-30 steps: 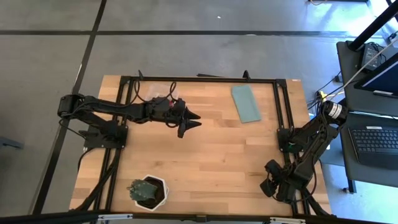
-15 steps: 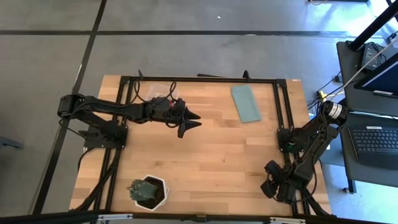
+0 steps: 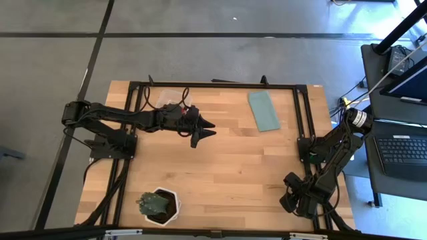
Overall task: Pick and placing Produce into tupperware
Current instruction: Put the blueberry into the transparent bin
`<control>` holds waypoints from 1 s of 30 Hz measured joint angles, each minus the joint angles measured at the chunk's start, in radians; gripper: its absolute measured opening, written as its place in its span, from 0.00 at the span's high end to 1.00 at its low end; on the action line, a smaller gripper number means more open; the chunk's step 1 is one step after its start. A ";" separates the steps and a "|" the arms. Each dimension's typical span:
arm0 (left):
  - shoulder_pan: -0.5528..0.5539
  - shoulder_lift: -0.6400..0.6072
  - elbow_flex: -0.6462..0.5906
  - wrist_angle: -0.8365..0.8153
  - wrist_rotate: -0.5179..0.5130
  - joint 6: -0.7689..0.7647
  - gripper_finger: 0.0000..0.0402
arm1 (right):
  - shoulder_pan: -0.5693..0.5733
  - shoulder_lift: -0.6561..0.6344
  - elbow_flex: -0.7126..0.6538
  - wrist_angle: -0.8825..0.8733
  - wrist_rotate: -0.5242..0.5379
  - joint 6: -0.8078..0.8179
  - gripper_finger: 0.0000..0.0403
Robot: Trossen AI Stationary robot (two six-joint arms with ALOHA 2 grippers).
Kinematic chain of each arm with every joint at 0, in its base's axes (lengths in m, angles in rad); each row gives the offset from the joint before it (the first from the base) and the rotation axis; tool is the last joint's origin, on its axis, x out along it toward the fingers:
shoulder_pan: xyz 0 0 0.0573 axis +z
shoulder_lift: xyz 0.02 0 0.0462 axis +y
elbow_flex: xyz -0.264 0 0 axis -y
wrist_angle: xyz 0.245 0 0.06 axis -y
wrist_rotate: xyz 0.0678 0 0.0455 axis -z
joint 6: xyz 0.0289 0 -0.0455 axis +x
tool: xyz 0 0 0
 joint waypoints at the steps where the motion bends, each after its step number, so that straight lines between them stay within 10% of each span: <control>1: 0.000 0.000 0.000 0.000 0.000 0.000 0.56 | 0.000 0.000 0.000 0.000 0.000 0.000 0.42; 30: 0.000 0.000 0.000 0.000 0.000 -0.001 0.56 | -0.015 0.053 0.000 -0.010 -0.072 -0.022 0.59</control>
